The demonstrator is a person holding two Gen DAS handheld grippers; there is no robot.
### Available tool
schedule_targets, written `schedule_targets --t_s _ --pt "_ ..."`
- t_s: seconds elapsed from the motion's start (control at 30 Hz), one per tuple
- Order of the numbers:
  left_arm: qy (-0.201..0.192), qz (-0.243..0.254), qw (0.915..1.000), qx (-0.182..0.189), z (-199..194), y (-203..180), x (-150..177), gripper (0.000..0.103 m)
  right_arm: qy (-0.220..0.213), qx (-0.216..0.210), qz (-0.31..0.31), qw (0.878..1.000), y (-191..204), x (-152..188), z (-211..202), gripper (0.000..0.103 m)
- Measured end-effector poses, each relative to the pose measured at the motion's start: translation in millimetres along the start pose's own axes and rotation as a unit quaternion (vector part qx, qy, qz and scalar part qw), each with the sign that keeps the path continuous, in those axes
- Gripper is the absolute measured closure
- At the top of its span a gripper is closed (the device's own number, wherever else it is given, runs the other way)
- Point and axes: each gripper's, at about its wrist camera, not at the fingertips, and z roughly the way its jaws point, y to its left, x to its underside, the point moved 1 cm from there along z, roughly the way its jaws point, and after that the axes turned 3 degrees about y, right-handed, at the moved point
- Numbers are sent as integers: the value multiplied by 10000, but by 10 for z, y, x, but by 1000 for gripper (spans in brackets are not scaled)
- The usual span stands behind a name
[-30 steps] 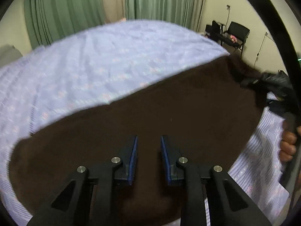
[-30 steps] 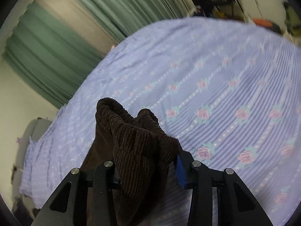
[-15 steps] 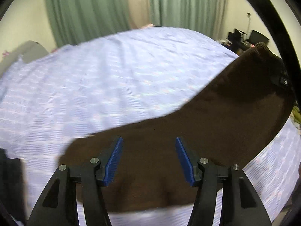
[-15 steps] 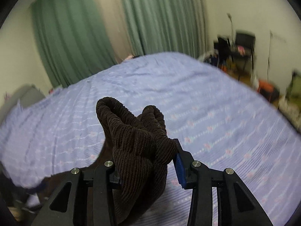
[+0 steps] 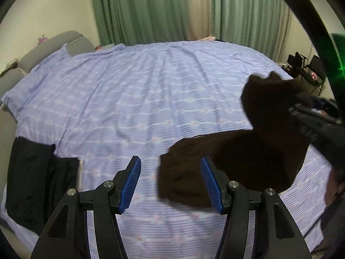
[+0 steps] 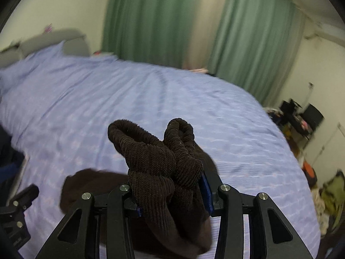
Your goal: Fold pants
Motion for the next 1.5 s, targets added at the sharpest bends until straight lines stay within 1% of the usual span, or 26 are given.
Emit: schedule_targets --t_s 0.1,0.3,0.37,0.43,0.47,0.53,0.6,0.63,0.67,0.7,0.73,0.77,0.8,0.83,0.87,0.9,0.97,1.0,1.03,1.1,1.17,1.3,1.4,1.5 --pt "90 -67 9999 -103 32 194 135 46 207 -161 -410 9988 503 60 156 61" --pt "282 -204 9988 -346 107 573 379 46 606 -390 -970 9927 1204 278 406 61" --pt "351 -254 9982 -422 136 651 440 46 709 -404 -1131 9902 1350 379 483 59" --pt "396 -314 9975 -502 141 700 486 39 782 -434 -1220 9885 1446 441 518 57" --pt "409 -363 9970 -546 146 730 509 34 790 -445 -1234 9882 1449 470 535 50" --pt "409 -458 9965 -576 134 764 534 32 951 -616 -1277 9853 1466 537 581 46" --pt "421 -514 9960 -604 126 769 528 25 1015 -717 -1255 9843 1442 567 566 42" --pt "407 -530 9958 -624 108 763 524 25 1033 -820 -1232 9836 1410 572 520 38" --pt "384 -536 9957 -649 91 760 516 23 1031 -912 -1190 9833 1394 561 497 29" --pt "350 -542 9955 -690 69 743 500 19 984 -1108 -1098 9828 1354 549 420 23" --pt "330 -543 9955 -698 52 731 486 18 788 -1306 -975 9835 1288 519 278 12" --pt "285 -537 9958 -685 23 701 462 18 583 -1382 -898 9846 1247 495 159 8" --pt "234 -581 9956 -695 -9 687 437 17 447 -1400 -876 9853 1215 474 71 9" --pt "213 -622 9953 -711 -31 679 417 17 347 -1251 -906 9874 1177 453 -10 9" --pt "189 -674 9952 -685 -67 664 383 17 190 -1187 -837 9892 1072 434 -130 9" --pt "169 -688 9957 -591 -100 632 347 17 119 -1224 -716 9898 968 433 -203 9" --pt "58 -691 9969 -370 -160 542 284 17 131 -1182 -560 9913 779 439 -260 9" --pt "16 -689 9972 -292 -181 495 260 17 140 -1072 -421 9932 616 452 -283 9" --pt "-44 -645 9979 -92 -192 391 219 17 144 -958 -236 9950 433 476 -284 9" --pt "-75 -562 9983 163 -179 229 161 17 278 -821 49 9962 97 519 -217 9" --pt "-120 -434 9976 518 -103 3 86 17 448 -737 348 9957 -214 594 -110 9" --pt "65 -242 9956 906 221 -338 -74 17 829 -721 1021 9887 -715 760 157 9" --pt "306 -58 9956 879 506 -526 -179 18 1074 -782 1400 9812 -915 913 323 9" --pt "590 156 9960 658 832 -674 -263 19 1280 -798 1710 9737 -1030 1064 459 9"
